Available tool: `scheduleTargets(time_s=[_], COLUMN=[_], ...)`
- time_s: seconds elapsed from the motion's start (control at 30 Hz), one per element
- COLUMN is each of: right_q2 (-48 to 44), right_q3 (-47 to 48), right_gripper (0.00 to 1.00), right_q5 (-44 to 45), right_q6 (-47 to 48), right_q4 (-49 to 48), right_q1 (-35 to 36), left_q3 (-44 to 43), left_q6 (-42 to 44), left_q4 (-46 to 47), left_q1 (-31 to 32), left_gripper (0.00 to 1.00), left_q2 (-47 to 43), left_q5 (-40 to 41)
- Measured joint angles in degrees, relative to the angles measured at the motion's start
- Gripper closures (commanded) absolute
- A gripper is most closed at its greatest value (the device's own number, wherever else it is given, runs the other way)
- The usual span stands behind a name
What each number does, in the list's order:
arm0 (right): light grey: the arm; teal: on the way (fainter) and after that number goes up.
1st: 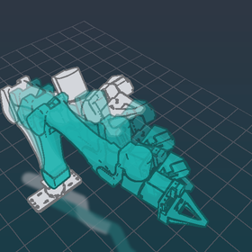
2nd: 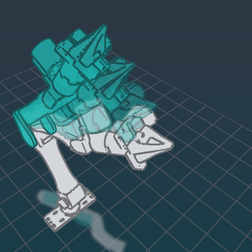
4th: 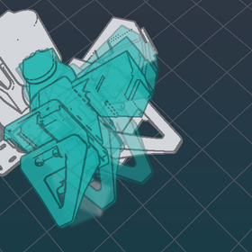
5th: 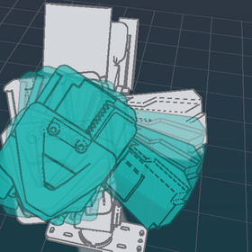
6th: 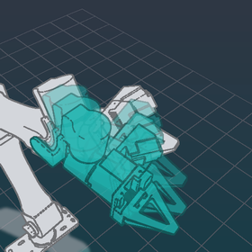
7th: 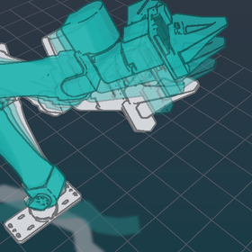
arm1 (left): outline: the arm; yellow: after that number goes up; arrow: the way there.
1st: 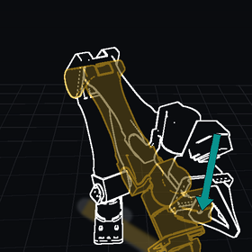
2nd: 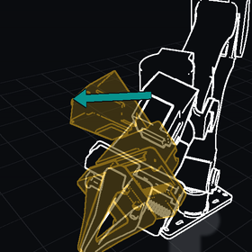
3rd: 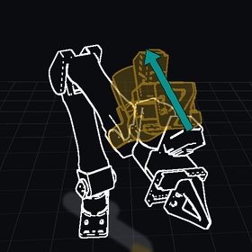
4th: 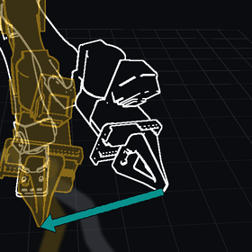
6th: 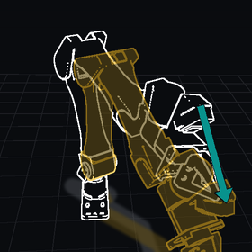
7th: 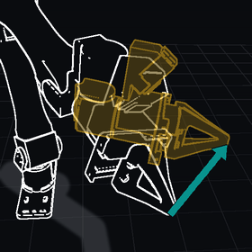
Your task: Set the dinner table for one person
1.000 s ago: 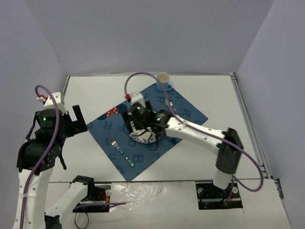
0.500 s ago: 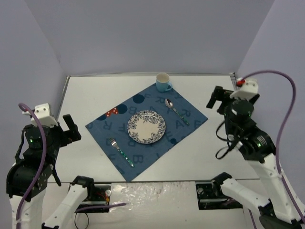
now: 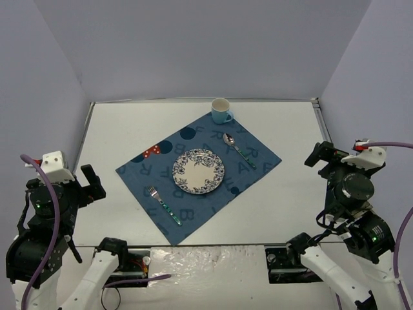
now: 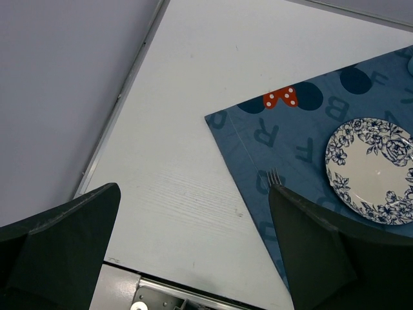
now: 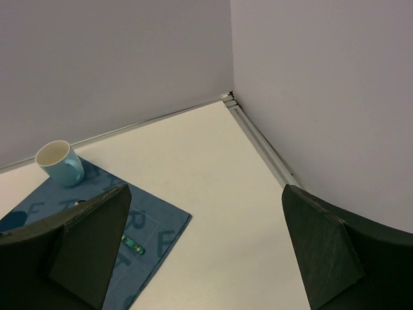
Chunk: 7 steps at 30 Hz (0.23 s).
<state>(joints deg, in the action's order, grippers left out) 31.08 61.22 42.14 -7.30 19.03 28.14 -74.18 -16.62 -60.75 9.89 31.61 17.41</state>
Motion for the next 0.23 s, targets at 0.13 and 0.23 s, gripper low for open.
scheduleTargets(time_s=[0.13,0.23], right_q2=[-0.68,-0.87], right_q3=[-0.08,-0.08], right_gripper=[0.0,0.0], right_q5=[0.11,0.08], right_q6=[1.16,1.56], right_q4=[-0.48,-0.8], right_q1=[0.0,0.0], left_q3=[0.17,0.17], left_q6=[0.04,0.05], left_q4=[-0.07,-0.04], left_q1=[0.0,0.0], left_gripper=[0.03,0.03], left_q2=[0.18,0.25], left_q5=[0.31,0.47])
